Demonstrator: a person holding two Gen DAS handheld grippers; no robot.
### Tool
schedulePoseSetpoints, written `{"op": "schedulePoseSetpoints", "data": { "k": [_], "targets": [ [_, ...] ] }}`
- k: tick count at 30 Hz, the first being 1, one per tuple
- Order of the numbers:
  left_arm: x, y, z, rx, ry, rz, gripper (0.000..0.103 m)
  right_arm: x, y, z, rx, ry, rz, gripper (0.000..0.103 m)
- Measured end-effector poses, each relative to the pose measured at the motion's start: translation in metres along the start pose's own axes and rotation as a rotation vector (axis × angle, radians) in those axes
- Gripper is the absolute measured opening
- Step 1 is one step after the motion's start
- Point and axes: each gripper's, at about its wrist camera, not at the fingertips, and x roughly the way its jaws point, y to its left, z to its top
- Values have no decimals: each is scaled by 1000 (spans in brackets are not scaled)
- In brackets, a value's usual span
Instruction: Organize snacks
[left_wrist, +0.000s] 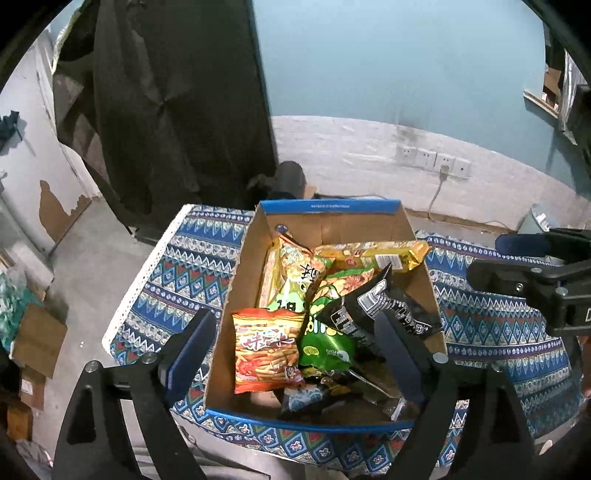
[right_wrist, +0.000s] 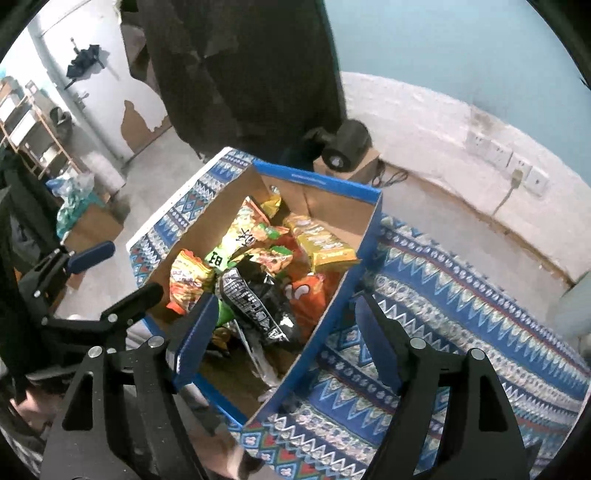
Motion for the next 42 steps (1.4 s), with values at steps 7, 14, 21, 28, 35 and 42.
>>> {"op": "schedulePoseSetpoints", "data": {
  "k": [7,14,21,28,35,42],
  "targets": [
    [-16,-2,1,-22,-38,-41,100,-21,-1,-4,0,-51,-34,78],
    [-25,-2,0,-10,-76,2,102,-36,-15,-6,44,-81,-55,78],
    [-28,4,0,-33,-79,27,102,-46,-25,-7,65,-93,-73,78],
    [-28,5,1,-38,-81,40,102,-50,-22,-8,48,-103,-80,78],
    [-29,5,0,-31,-81,39,102,-50,-21,-8,40,-103,-85,78],
    [-29,2,0,-17,-88,67,102,-48,-19,-9,24,-92,-89,78]
  ]
}}
